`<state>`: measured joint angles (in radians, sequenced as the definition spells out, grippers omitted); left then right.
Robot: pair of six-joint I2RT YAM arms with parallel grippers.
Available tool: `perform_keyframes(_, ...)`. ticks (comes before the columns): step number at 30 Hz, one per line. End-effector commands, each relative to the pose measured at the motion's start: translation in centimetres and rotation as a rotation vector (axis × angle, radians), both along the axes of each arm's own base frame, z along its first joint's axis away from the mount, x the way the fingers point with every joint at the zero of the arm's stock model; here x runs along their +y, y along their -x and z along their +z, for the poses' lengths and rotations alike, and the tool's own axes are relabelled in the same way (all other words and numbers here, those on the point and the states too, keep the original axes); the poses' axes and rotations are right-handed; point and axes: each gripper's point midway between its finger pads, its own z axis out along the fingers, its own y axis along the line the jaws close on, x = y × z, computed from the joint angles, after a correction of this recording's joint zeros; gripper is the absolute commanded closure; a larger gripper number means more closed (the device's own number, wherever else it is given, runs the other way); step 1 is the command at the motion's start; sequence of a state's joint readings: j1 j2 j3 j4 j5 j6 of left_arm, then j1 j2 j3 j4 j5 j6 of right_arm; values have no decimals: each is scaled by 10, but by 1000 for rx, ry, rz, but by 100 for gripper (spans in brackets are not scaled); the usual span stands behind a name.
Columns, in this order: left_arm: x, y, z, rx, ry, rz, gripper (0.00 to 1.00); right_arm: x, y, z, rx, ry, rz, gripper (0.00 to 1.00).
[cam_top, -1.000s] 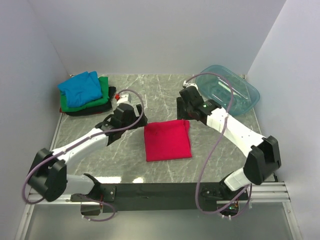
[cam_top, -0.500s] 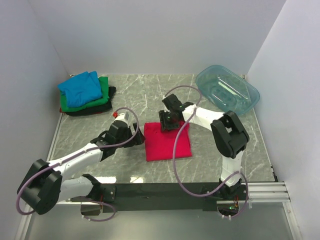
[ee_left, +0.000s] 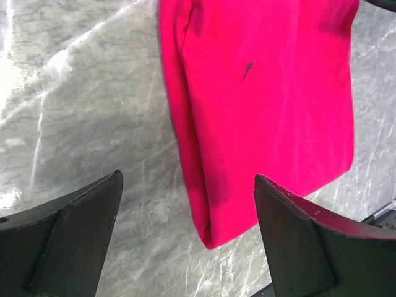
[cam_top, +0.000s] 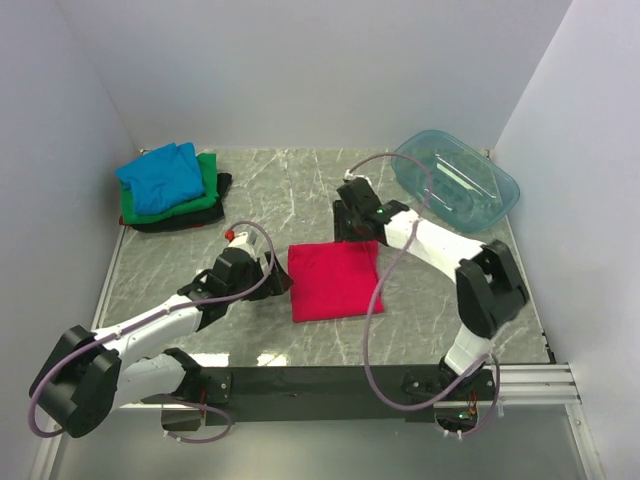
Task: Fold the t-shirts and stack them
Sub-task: Fold the tshirt
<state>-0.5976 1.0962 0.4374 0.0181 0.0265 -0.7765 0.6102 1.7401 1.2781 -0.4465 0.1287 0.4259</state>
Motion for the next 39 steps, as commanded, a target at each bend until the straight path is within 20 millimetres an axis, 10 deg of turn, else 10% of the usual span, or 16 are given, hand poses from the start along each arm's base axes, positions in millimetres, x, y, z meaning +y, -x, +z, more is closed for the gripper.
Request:
perform_keyframes(1, -10, -6, 10, -32, 57, -10, 9, -12, 12, 18, -54, 2, -20, 46)
perform_keyframes(9, -24, 1, -2, 4, 135, -54, 8, -7, 86, -29, 77, -54, 74, 48)
perform_keyframes(21, -36, 0, -17, 28, 190, -78, 7, -26, 110, -97, 221, 35, 18, 57)
perform_keyframes(39, -70, -9, -60, 113, 197, -110, 10, -25, 124, -103, 245, 31, 27, 58)
